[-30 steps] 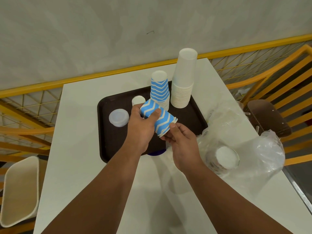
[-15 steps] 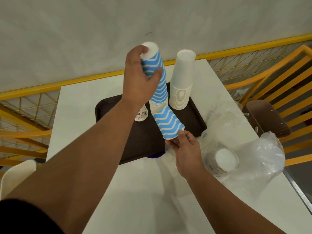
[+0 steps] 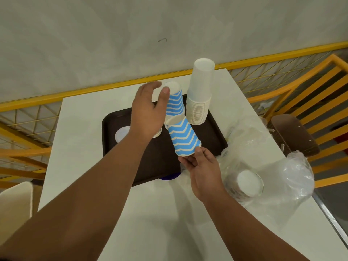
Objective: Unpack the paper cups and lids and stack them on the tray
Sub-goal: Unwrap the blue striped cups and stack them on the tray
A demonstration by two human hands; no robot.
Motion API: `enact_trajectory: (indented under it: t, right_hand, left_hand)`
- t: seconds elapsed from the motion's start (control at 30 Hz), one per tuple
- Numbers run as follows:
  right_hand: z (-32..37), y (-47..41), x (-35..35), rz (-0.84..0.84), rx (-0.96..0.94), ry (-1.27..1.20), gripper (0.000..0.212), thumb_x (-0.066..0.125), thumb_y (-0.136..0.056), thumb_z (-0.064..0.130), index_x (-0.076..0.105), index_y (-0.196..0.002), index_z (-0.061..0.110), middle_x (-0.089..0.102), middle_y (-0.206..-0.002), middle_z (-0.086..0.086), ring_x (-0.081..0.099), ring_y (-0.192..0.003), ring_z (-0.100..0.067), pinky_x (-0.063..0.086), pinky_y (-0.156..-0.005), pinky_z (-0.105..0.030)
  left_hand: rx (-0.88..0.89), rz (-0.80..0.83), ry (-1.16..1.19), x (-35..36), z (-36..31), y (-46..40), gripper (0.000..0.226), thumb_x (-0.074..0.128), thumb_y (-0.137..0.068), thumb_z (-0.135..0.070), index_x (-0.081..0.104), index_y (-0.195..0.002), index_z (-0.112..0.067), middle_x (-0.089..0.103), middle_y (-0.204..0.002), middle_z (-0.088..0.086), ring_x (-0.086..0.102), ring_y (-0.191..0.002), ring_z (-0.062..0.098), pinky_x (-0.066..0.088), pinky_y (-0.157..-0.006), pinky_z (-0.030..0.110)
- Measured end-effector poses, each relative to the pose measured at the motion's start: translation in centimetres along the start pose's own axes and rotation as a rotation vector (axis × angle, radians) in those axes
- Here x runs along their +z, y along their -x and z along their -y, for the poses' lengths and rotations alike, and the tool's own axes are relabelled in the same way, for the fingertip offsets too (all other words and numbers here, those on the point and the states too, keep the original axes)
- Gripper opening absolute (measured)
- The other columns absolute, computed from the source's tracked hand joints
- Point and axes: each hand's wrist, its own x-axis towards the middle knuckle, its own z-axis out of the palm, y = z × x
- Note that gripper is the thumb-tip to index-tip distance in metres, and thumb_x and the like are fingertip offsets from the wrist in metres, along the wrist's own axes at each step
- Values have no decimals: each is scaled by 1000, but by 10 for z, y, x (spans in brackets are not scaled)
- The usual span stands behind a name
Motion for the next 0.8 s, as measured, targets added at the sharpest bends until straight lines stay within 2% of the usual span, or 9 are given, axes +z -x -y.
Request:
enact_trajectory:
  t: [0.07, 0.13, 0.27, 0.4, 0.47, 0.53, 0.6, 0.7, 0.8]
  right_hand:
    - [2, 0, 7, 23, 15, -18, 20, 47, -102, 19, 62, -112, 10, 73, -105, -7, 72, -94, -20, 58, -85, -35]
    - [2, -1, 13, 47, 26, -10, 23, 46, -102, 20, 61, -115, 9, 72, -108, -9, 71, -97, -22, 57, -87, -37]
    - [1, 0, 23, 101, 33, 27, 22, 46, -102, 21, 62, -112, 10, 72, -107, -9, 71, -98, -22, 58, -85, -35]
    - [0, -3, 30, 146, -24, 46, 27, 44, -103, 25, 66, -109, 11, 72, -107, -12, 70, -97, -22, 57, -87, -36]
    - [-5, -12, 27, 79, -157, 314, 32, 42, -103, 35, 70, -105, 20, 72, -105, -6, 67, -99, -17, 54, -93, -33]
    - [-16, -26, 18, 15, -369, 773, 35, 42, -101, 43, 71, -108, 24, 70, -108, 3, 63, -103, -10, 46, -96, -20]
    - [-28, -42, 7, -7, -522, 1236, 41, 43, -99, 48, 65, -124, 25, 63, -128, 0, 51, -126, -14, 33, -108, -21]
    - [-41, -59, -2, 12, -422, 1703, 55, 45, -93, 60, 43, -144, 38, 33, -156, -1, 17, -148, -27, 19, -120, -44]
    - [-45, -63, -5, 62, -294, 1835, 66, 53, -89, 61, 33, -148, 39, 20, -161, -2, 11, -149, -29, 17, -119, -47]
  left_hand:
    - [-104, 18, 81, -5, -1, 27, 31, 58, -94, -44, 56, -119, -27, 62, -115, -7, 59, -104, 4, 42, -76, 4]
    - [-156, 81, 225, -6, -1, 50, 29, 62, -88, -48, 52, -112, -34, 63, -106, -16, 63, -98, 0, 48, -77, 11]
    - [-144, 121, 389, -11, 0, 63, 46, 52, -82, -53, 48, -121, -30, 62, -112, -14, 64, -103, 1, 54, -81, 18]
    - [-117, 107, 358, -15, 7, 59, 48, 68, -81, -45, 48, -122, -29, 63, -115, -8, 65, -104, 6, 56, -83, 21]
    - [-62, -28, 351, -21, 9, 48, 39, 73, -83, -41, 49, -114, -35, 64, -112, -3, 67, -99, 9, 55, -82, 23]
    - [23, -111, 345, -26, 6, 31, 34, 71, -84, -39, 47, -107, -40, 64, -111, 3, 67, -97, 17, 56, -81, 32]
    - [96, -117, 289, -27, -1, 11, 35, 71, -84, -38, 44, -107, -39, 62, -114, 2, 65, -97, 22, 57, -81, 37]
    - [204, -68, 192, -16, -9, -17, 38, 71, -85, -35, 45, -111, -29, 59, -116, 2, 61, -98, 21, 54, -83, 34]
    - [226, 14, 109, 0, -8, -38, 41, 71, -85, -34, 50, -116, -18, 57, -114, -1, 56, -96, 12, 51, -84, 26]
